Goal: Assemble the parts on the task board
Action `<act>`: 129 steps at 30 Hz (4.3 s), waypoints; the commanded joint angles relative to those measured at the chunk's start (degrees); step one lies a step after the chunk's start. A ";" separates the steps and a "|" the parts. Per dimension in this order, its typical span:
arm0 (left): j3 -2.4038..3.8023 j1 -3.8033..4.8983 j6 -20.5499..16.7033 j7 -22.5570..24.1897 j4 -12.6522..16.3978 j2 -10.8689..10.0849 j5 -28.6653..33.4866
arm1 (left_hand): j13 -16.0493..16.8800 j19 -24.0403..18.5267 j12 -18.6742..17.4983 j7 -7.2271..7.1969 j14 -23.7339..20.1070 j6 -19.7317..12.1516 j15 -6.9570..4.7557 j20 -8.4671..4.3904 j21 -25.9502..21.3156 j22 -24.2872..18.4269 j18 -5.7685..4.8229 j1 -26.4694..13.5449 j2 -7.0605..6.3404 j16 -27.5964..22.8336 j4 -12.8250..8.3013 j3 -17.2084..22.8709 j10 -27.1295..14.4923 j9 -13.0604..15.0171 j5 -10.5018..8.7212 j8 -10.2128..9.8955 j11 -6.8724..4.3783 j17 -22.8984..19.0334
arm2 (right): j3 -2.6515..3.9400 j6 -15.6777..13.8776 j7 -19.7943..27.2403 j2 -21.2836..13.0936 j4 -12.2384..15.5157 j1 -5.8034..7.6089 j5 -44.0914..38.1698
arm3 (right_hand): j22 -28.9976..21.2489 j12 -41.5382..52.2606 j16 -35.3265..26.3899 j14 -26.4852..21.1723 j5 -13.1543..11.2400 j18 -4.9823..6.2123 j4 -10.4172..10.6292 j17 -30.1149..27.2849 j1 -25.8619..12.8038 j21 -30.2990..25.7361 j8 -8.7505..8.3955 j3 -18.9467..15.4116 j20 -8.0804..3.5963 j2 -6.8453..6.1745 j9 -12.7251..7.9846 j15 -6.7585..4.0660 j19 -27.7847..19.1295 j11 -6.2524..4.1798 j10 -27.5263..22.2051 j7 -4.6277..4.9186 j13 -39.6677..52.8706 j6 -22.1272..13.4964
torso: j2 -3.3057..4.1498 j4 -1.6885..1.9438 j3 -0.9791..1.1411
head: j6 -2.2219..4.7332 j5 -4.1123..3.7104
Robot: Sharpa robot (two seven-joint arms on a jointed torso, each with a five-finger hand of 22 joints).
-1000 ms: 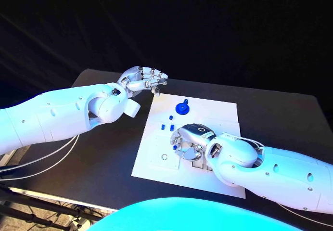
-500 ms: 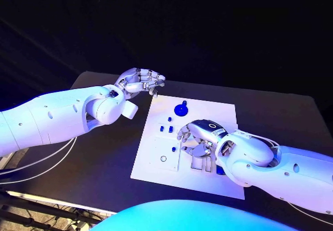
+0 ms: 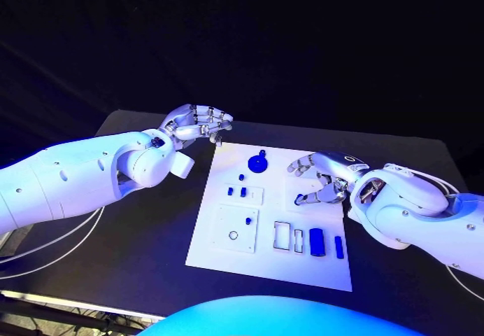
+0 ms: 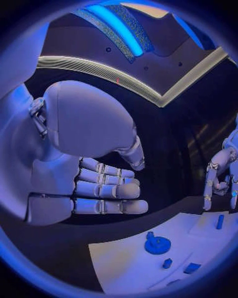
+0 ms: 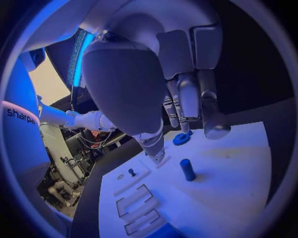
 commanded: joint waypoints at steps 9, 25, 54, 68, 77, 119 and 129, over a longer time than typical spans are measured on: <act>0.00 0.04 1.22 0.41 -0.04 0.35 0.73 | -0.06 0.12 0.34 0.16 -0.39 -0.53 -0.04 0.13 -0.37 -0.08 0.84 -0.20 -0.36 0.18 0.10 -0.46 -0.40 -0.06 -0.10 0.43 0.04 0.08 | -0.06 6.44 0.63 0.57 -3.03 0.06 2.23 | -0.48 4.35 0.82 -0.01 0.42 0.60 1.19 0.22 1.76 -1.12 -0.34 -3.48 0.31 0.22 0.46 0.25 0.03 0.10 -2.44 -0.54 0.77 -1.40 | 0.07 0.04 0.03 | 0.11 -0.33; -0.01 0.04 0.51 0.63 -0.11 0.41 0.79 | -0.06 0.17 0.50 0.12 -0.38 -0.45 -0.07 0.13 -0.42 -0.12 0.86 -0.06 -0.04 0.20 0.16 -0.36 -0.33 -0.04 -0.04 0.57 -0.01 0.09 | -0.18 7.48 0.60 2.59 -4.74 -1.28 1.18 | 3.25 12.15 3.74 2.23 1.17 -0.99 0.60 3.80 3.51 7.53 4.80 2.58 -1.53 5.41 2.56 -1.62 5.14 -1.96 4.61 3.91 0.31 7.37 | 0.08 0.10 0.00 | -0.16 -0.69; -0.01 0.04 0.28 0.49 -0.25 0.27 1.12 | -0.07 0.28 0.69 0.07 -0.29 -0.35 -0.14 0.09 -0.42 -0.15 0.88 0.11 0.19 0.25 0.17 -0.29 -0.27 -0.02 -0.03 0.74 -0.07 0.11 | -0.28 8.06 -0.11 2.89 -5.34 -1.98 -1.10 | 5.84 7.86 5.23 2.58 0.35 -1.75 0.73 5.17 1.71 11.99 4.94 10.39 -1.63 5.06 1.11 -1.76 6.62 -2.25 10.59 3.78 -0.64 12.82 | 0.07 0.03 0.00 | -0.34 -0.83; -0.01 0.04 0.28 0.52 -0.30 0.28 1.29 | -0.07 0.28 0.69 0.07 -0.29 -0.35 -0.14 0.09 -0.42 -0.15 0.88 0.11 0.19 0.25 0.17 -0.29 -0.27 -0.02 -0.03 0.74 -0.07 0.11 | -0.28 5.31 1.18 2.74 -4.70 -2.10 -1.29 | 9.28 5.38 5.76 2.69 -4.73 -2.84 -2.42 5.34 -0.07 18.48 7.53 25.93 -3.25 3.93 2.19 -3.74 8.55 -4.64 20.53 1.59 0.23 18.22 | 0.06 0.04 0.02 | -0.39 -0.84; -0.01 0.04 0.29 0.50 -0.36 0.30 1.29 | -0.07 0.28 0.69 0.07 -0.29 -0.35 -0.14 0.09 -0.42 -0.15 0.88 0.11 0.19 0.25 0.17 -0.29 -0.27 -0.02 -0.03 0.74 -0.07 0.11 | -0.27 2.62 0.78 1.97 -4.01 -2.13 -0.42 | 10.42 4.55 5.66 2.70 -4.70 -3.28 -4.16 5.12 -2.08 20.92 8.87 28.28 -3.71 4.20 3.57 -4.21 9.35 -5.23 22.45 0.97 0.60 18.80 | 0.01 0.07 -0.01 | -0.36 -0.87; -0.01 -0.04 1.00 0.30 -0.95 1.73 1.31 | -0.16 0.37 0.83 0.10 -0.28 -0.51 -0.13 0.07 -0.49 -0.23 0.87 0.07 0.11 0.25 0.30 -0.42 -0.46 -0.08 -0.07 0.83 -0.03 0.13 | -0.04 0.95 5.83 13.33 0.77 -5.85 2.90 | 11.09 2.62 5.44 2.63 -2.37 -3.32 -8.05 4.52 -4.95 21.25 10.15 31.54 -3.80 3.46 5.64 -4.19 9.37 -5.13 23.38 1.26 1.08 17.82 | 0.04 0.01 -0.05 | -0.93 0.96; -0.01 -0.04 1.10 0.31 -0.98 1.68 1.31 | -0.17 0.37 0.84 0.12 -0.28 -0.54 -0.12 0.07 -0.50 -0.24 0.86 0.01 0.10 0.24 0.36 -0.45 -0.49 -0.08 -0.07 0.84 -0.02 0.13 | -0.30 2.01 5.12 15.20 -1.78 -7.20 1.37 | 11.00 2.48 5.33 2.57 -2.30 -3.24 -8.21 4.28 -5.21 20.79 10.15 31.63 -3.78 3.42 5.72 -4.15 9.20 -5.09 23.32 1.30 1.10 17.69 | 0.08 0.04 -0.03 | -1.15 1.35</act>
